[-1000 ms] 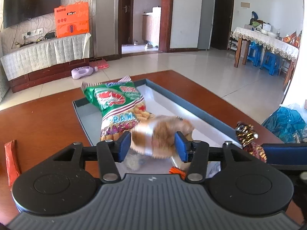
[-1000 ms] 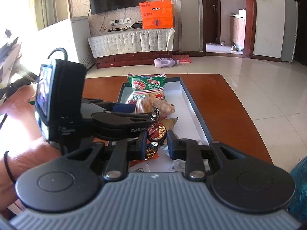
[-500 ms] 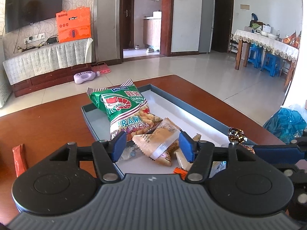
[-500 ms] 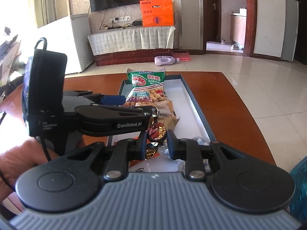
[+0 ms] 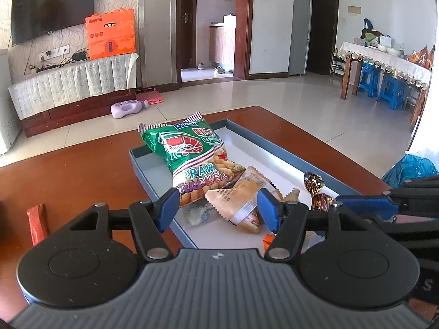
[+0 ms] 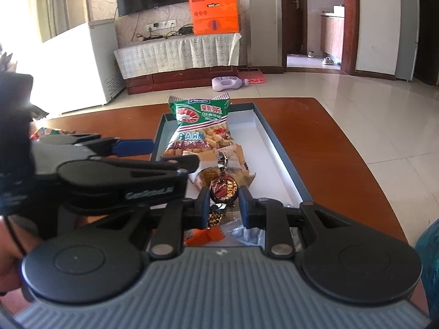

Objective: Organize snacks
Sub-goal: 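Withdraw both open tools from the box toward the remaining snacks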

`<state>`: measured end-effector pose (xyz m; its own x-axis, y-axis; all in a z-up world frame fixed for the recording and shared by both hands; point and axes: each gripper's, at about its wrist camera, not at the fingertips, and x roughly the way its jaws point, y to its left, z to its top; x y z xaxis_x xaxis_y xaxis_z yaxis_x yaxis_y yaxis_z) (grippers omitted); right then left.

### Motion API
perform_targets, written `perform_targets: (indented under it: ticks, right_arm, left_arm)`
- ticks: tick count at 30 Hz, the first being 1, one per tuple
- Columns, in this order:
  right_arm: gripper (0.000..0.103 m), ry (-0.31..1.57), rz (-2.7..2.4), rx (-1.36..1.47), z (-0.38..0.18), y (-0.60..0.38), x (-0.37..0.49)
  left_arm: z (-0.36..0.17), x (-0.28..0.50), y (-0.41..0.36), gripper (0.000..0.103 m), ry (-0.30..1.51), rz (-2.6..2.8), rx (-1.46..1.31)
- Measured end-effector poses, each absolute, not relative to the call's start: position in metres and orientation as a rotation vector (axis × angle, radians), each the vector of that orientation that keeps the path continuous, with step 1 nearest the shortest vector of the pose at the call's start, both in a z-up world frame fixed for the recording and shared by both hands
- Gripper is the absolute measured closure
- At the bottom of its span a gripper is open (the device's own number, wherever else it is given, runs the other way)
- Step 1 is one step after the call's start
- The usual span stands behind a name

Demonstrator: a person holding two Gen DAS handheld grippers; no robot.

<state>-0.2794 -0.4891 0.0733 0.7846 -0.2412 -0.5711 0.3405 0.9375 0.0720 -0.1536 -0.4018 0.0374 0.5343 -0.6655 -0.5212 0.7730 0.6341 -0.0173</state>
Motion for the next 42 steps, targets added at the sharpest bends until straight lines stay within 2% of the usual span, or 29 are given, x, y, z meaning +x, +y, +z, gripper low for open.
perform_targets:
  ticks: [16, 18, 22, 23, 28, 31, 36, 42]
  right_arm:
    - [0.076, 0.654, -0.335, 0.177, 0.052, -0.504, -0.261]
    - [0.073, 0.668, -0.337, 0.176, 0.052, -0.503, -0.262]
    - [0.052, 0.661, -0.345, 0.142, 0.058, -0.500, -0.268]
    - [0.049, 0.655, -0.347, 0.133, 0.059, -0.499, -0.270]
    - [0.048, 0.617, -0.338, 0.151, 0.070, -0.496, -0.280]
    - [0.042, 0.597, -0.342, 0.140, 0.075, -0.493, -0.282]
    - [0.042, 0.588, -0.337, 0.125, 0.077, -0.485, -0.281]
    - [0.042, 0.546, -0.341, 0.134, 0.083, -0.476, -0.281]
  left_arm:
    - [0.033, -0.152, -0.401, 0.034, 0.539, -0.840, 0.246]
    - [0.032, -0.153, -0.400, 0.034, 0.538, -0.836, 0.252]
    - [0.033, -0.152, -0.399, 0.031, 0.540, -0.835, 0.240]
    - [0.033, -0.152, -0.399, 0.030, 0.537, -0.835, 0.236]
    - [0.035, -0.152, -0.398, 0.029, 0.532, -0.836, 0.240]
    - [0.036, -0.152, -0.396, 0.029, 0.531, -0.834, 0.239]
    - [0.038, -0.150, -0.392, 0.024, 0.523, -0.822, 0.229]
    - [0.043, -0.143, -0.376, 0.023, 0.513, -0.801, 0.232]
